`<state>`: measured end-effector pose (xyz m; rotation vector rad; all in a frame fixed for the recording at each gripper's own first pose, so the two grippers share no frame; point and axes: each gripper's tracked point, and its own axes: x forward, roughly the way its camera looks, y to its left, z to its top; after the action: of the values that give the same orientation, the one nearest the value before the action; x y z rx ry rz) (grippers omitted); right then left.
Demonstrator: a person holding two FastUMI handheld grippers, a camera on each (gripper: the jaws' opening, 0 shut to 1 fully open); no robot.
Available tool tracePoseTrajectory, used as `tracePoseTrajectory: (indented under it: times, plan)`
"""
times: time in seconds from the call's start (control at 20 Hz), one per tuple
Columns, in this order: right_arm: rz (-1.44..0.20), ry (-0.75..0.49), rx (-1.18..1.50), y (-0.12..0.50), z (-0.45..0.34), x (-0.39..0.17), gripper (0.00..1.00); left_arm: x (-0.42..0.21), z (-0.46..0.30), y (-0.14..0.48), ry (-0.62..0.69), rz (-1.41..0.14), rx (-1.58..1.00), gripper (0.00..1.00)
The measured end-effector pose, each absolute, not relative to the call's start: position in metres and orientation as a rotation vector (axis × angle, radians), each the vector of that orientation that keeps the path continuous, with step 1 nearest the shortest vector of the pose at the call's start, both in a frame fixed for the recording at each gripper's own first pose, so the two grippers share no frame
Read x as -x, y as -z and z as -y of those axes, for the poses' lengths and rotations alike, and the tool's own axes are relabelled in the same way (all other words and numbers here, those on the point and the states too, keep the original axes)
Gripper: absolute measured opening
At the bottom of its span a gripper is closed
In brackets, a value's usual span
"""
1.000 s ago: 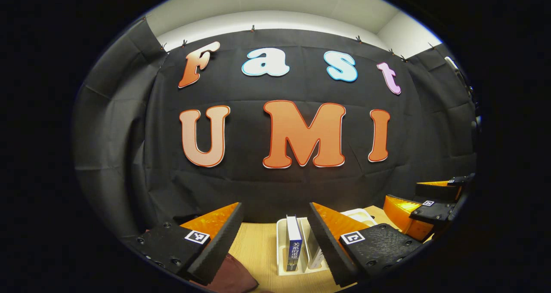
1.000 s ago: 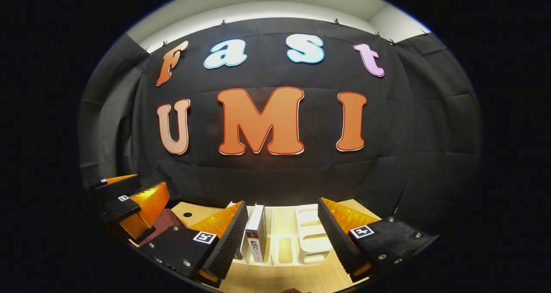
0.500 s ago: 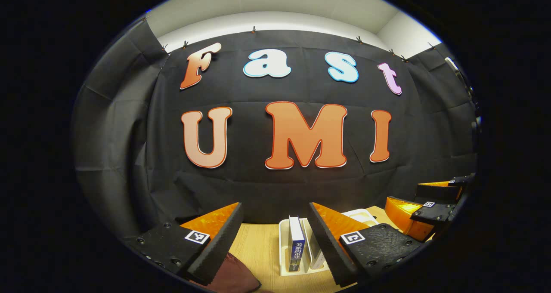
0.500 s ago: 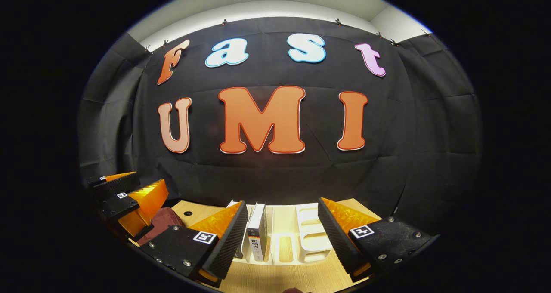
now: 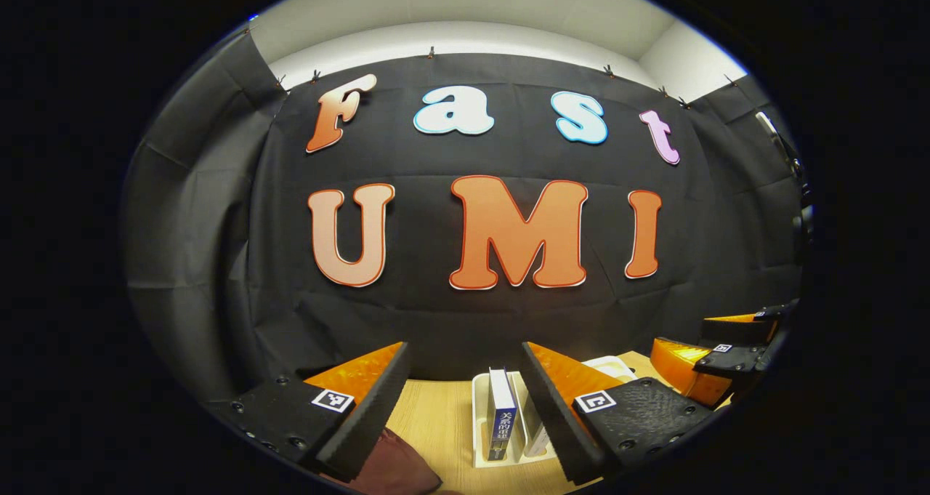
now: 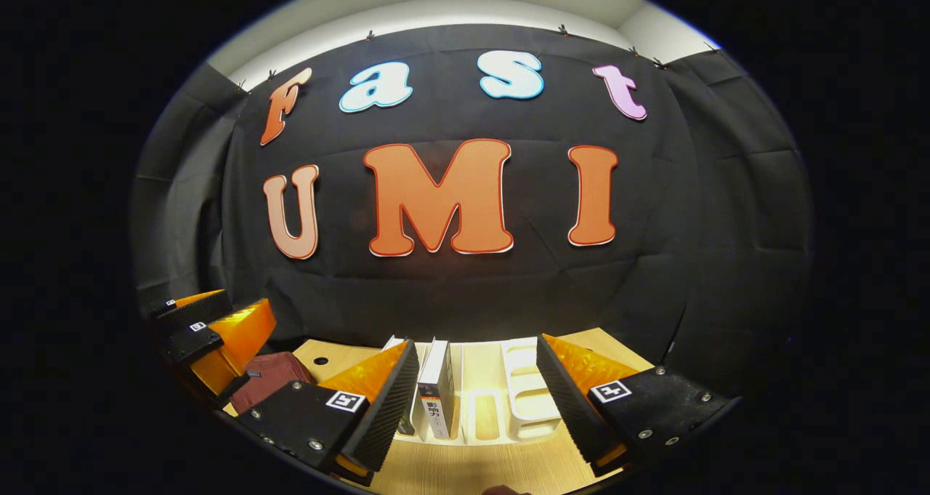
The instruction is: Open the schoolbag, grab two books from the bookshelf and put them into the schoolbag.
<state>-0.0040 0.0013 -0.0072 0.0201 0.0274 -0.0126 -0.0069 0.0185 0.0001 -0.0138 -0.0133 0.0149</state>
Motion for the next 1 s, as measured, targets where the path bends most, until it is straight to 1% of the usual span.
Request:
tracePoseTrajectory:
  times: [0.1, 0.2, 0.45, 0.7, 1.0]
  plan:
    - [-0.017, 0.016, -0.010, 0.006, -0.002, 0.004, 0.97, 0.004, -0.022, 0.004, -0.024, 0.001, 0.015, 0.95]
    - [-0.015, 0.011, 0.009, 0.007, -0.002, 0.004, 0.97, 0.003, -0.028, 0.009, -0.043, -0.008, 0.010, 0.94]
    - [-0.010, 0.002, 0.045, 0.008, -0.004, 0.003, 0.97, 0.002, -0.029, 0.017, -0.038, -0.019, 0.007, 0.95]
    - [-0.021, 0.000, 0.055, 0.016, -0.006, 0.000, 0.97, 0.003, -0.031, 0.032, -0.019, -0.042, -0.023, 0.94]
    - [-0.027, 0.010, 0.061, 0.026, 0.003, 0.000, 0.96, 0.013, -0.040, 0.099, -0.007, -0.179, -0.145, 0.96]
